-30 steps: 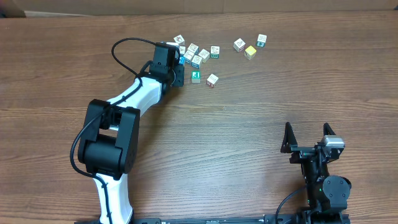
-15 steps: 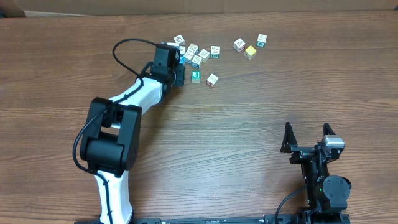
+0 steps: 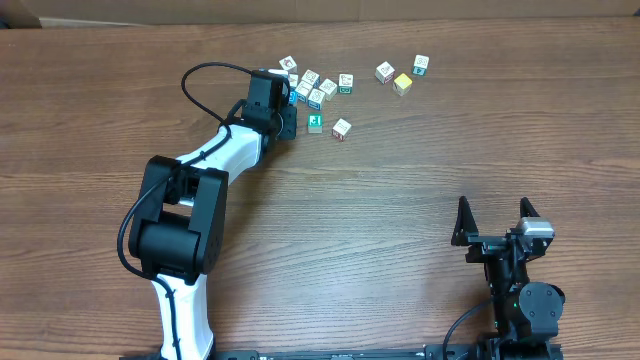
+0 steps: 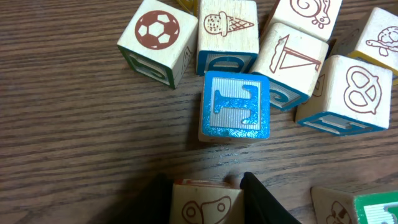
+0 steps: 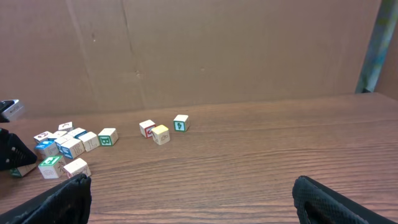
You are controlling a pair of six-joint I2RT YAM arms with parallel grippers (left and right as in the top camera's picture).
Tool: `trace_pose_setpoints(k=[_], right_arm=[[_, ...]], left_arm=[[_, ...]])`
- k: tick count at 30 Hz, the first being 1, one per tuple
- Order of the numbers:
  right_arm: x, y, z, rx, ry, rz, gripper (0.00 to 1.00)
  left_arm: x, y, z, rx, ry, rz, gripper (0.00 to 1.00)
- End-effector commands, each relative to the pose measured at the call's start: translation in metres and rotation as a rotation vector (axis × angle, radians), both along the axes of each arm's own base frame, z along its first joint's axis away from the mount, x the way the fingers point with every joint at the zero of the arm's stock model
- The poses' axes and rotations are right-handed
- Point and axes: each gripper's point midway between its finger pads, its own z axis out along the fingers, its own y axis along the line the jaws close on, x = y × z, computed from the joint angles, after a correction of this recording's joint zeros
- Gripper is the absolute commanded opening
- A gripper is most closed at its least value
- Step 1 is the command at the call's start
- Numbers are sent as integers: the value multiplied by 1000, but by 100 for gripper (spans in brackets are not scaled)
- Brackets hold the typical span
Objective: Form a horizontal line
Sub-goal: 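Close the left gripper on the butterfly block and lift it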
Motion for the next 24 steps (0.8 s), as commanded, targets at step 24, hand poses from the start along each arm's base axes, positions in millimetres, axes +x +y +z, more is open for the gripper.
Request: trace_pose_setpoints(k=[24], right_arm=[[0, 2, -3, -4, -1, 8, 100]], left_arm=[[-36, 5, 35, -37, 106, 116, 25]])
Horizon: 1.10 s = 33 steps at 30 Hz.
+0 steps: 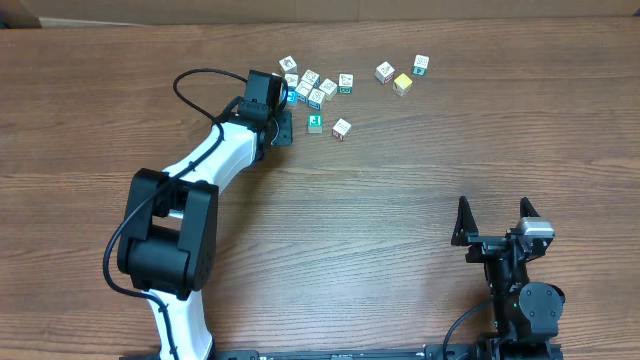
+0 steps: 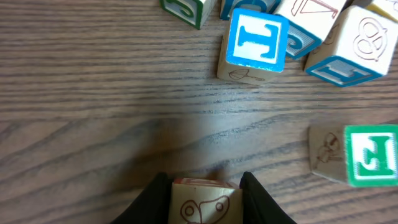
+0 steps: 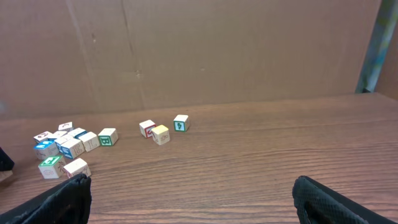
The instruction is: Form a horizontal line
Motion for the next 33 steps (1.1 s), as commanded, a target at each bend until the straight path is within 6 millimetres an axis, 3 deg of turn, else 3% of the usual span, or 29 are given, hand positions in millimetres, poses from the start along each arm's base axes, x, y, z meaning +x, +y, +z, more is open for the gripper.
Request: trace_pose_setpoints(k=[1, 12, 18, 25, 33], right_arm=[[0, 2, -3, -4, -1, 9, 100], [0, 2, -3, -4, -1, 9, 100], [0, 2, -3, -4, -1, 9, 100], [0, 2, -3, -4, -1, 9, 100], [0, 2, -3, -4, -1, 9, 100]], left_arm=[[-1, -8, 18, -22, -29, 26, 26], [-31, -17, 13, 45, 38, 129, 25], [-55, -16, 6, 6, 128, 262, 19], [-50, 0, 10, 79, 84, 306, 18], [-45, -2, 13, 65, 61, 307, 14]])
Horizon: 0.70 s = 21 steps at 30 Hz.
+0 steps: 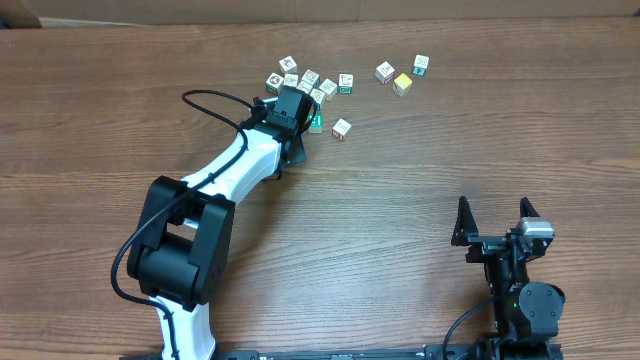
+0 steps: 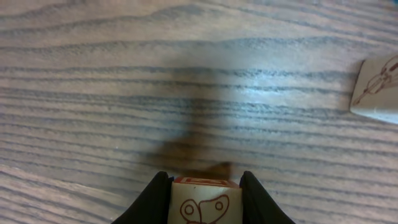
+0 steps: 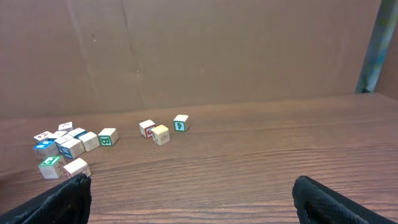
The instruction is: Form a horizontal line
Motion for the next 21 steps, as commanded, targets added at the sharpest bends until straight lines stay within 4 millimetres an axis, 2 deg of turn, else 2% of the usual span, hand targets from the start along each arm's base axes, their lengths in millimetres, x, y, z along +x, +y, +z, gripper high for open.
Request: trace_pose_setpoints(k=[1, 3, 7, 15, 21], right_arm=[[0, 2, -3, -4, -1, 9, 100], [0, 2, -3, -4, -1, 9, 100], [0, 2, -3, -4, -1, 9, 100], [0, 2, -2, -4, -2, 9, 100], [0, 2, -3, -4, -1, 9, 100]], left_arm=[[9, -1, 21, -14, -72, 25, 15], [10, -2, 22, -10, -75, 9, 17], [9, -1, 22, 21, -63, -49, 28], [6, -1, 18, 54, -37, -116, 19], [3, -4, 6, 44, -8, -124, 22]])
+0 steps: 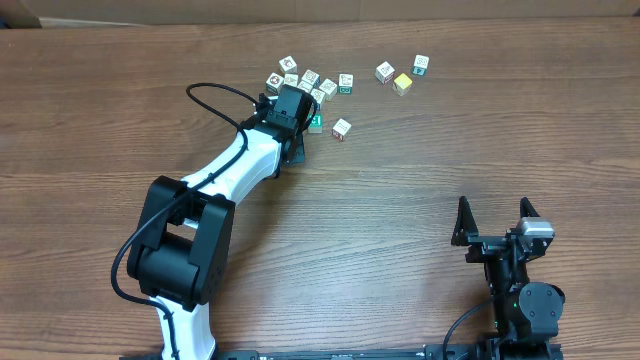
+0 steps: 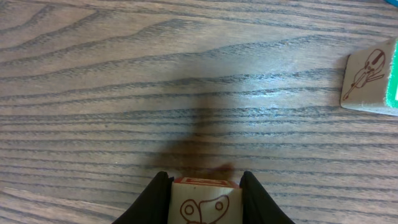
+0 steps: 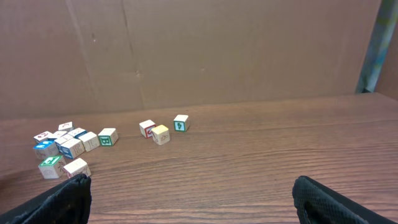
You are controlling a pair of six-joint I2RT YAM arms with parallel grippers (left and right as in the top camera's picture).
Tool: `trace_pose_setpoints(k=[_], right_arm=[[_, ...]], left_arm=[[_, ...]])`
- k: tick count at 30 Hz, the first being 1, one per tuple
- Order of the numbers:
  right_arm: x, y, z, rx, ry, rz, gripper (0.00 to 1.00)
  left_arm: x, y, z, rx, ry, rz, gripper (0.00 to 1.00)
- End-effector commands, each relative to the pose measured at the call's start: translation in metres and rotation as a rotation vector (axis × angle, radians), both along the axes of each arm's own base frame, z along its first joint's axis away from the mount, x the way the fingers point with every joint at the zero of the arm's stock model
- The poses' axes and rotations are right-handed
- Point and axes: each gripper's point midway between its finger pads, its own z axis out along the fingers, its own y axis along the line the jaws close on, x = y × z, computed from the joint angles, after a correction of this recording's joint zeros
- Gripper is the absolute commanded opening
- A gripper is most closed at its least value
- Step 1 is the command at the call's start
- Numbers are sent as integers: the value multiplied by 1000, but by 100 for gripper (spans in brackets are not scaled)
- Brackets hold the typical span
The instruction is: Form a horizontal line
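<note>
My left gripper [image 2: 204,200] is shut on a wooden block [image 2: 204,204] with a red edge and a brown line drawing on its face. In the overhead view the left gripper [image 1: 296,148] hangs just in front of the block cluster [image 1: 310,84], beside a green-faced block [image 1: 316,123]. That block [image 2: 367,79] shows a violin drawing at the right edge of the left wrist view. A lone block [image 1: 342,128] lies right of it. My right gripper [image 3: 193,193] stands open and holds nothing at the near right [image 1: 494,214].
Three more blocks [image 1: 402,78] lie apart at the back right, one of them yellow [image 3: 160,133]. A cardboard wall [image 3: 205,50] closes the far side. Bare wood [image 2: 155,74] lies under and left of the held block.
The left gripper has shifted only slightly with the block still in it; the violin block now shows more fully at the right of its view. The right arm has not moved.
The left gripper was shut on the red-edged block at the cluster's near left, close to a blue T block. Then it held it farther back from the cluster. By 0.7 s ago it was over bare wood beside the green-faced block, where it remains.
</note>
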Motion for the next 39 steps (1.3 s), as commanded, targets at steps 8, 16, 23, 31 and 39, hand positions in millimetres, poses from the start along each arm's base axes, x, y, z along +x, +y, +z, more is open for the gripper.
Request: trace_pose_setpoints(k=[8, 16, 23, 31, 39], right_arm=[[0, 2, -3, -4, -1, 8, 100], [0, 2, -3, -4, -1, 8, 100], [0, 2, -3, -4, -1, 8, 100], [0, 2, -3, -4, -1, 8, 100], [0, 2, -3, -4, -1, 8, 100]], left_arm=[[-2, -3, 0, -2, 8, -29, 33], [-3, -5, -1, -12, 19, -32, 42], [-4, -4, -2, -11, 23, -32, 41], [-6, -3, -2, -8, 30, -32, 31], [-3, -5, -1, -13, 16, -33, 55]])
